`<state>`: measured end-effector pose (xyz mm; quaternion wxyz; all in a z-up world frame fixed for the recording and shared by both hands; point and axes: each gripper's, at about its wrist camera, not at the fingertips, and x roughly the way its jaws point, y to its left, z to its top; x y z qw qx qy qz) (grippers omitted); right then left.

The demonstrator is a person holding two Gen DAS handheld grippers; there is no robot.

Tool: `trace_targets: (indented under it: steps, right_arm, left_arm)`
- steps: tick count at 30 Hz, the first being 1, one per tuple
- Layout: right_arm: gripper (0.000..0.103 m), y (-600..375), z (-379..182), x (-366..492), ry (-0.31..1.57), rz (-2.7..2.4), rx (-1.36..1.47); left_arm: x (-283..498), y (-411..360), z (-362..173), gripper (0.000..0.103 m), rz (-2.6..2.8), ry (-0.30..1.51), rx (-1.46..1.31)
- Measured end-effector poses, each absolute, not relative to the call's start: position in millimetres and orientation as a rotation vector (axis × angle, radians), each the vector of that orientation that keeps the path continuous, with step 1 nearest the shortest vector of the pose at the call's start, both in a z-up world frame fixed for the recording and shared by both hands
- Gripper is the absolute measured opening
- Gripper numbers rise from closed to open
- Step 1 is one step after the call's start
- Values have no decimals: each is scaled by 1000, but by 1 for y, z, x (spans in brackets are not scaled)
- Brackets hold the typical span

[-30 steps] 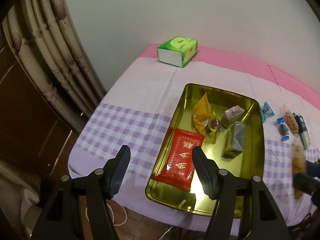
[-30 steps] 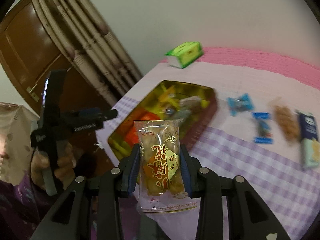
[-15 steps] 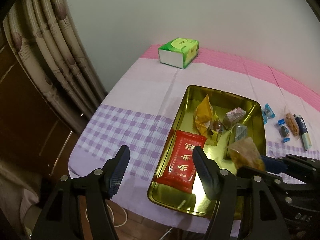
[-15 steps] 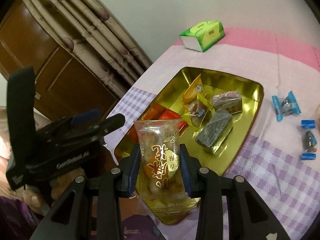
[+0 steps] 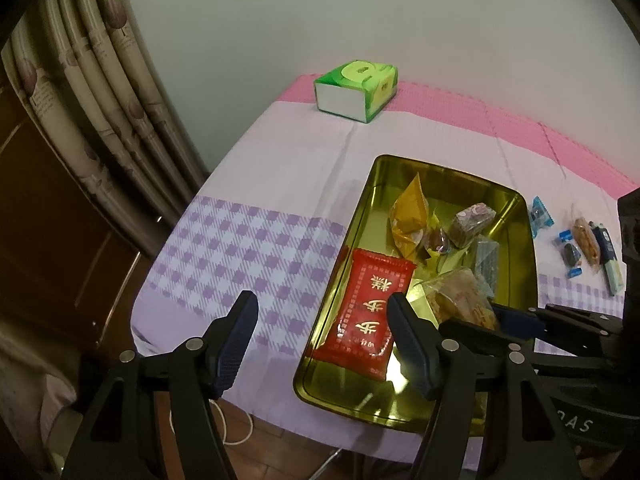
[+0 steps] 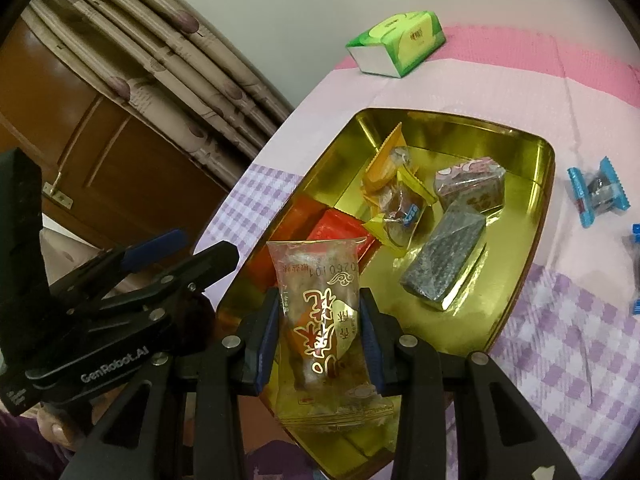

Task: Organize snacks
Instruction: 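Carry the gold-print pastry bag into the gold tin and release it with the right gripper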

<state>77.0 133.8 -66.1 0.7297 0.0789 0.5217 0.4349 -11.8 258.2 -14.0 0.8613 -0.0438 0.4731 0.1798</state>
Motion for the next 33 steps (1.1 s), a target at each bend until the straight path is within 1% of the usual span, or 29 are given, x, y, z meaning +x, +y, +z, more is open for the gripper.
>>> trace_targets:
  steps: [33]
  right_arm:
    - [36, 140, -74, 82, 1182, 952, 193]
  left_arm:
    - [-8, 268, -26, 68, 394, 1055, -117]
